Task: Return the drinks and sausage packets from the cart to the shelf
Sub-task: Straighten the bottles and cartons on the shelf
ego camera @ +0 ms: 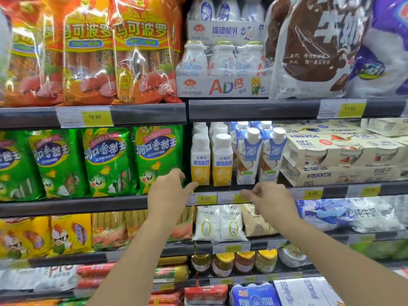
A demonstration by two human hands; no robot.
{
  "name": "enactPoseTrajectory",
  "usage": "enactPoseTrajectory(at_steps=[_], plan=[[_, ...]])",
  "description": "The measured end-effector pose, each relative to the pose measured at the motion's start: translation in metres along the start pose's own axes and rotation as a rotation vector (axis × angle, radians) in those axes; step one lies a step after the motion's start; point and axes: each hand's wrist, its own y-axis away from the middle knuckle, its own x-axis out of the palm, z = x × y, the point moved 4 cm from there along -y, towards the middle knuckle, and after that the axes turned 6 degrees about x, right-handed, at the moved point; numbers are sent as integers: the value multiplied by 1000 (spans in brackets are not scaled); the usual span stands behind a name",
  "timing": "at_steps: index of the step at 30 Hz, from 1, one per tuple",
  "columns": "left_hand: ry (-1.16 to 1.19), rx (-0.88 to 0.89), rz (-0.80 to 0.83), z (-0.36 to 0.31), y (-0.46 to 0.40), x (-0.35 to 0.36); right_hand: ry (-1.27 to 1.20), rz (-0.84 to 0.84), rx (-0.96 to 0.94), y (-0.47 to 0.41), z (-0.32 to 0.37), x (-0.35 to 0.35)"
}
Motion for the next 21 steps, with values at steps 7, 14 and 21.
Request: enactPoseTrajectory(at_steps=[7,14,21], plan=[[290,-102,177,-19,-24,21,188,58,-44,-13,43,18],[390,-109,259,-16,-36,25,222,57,6,-16,49,15],[400,-110,256,-14,-37,27,239,53,7,-20,50,16]])
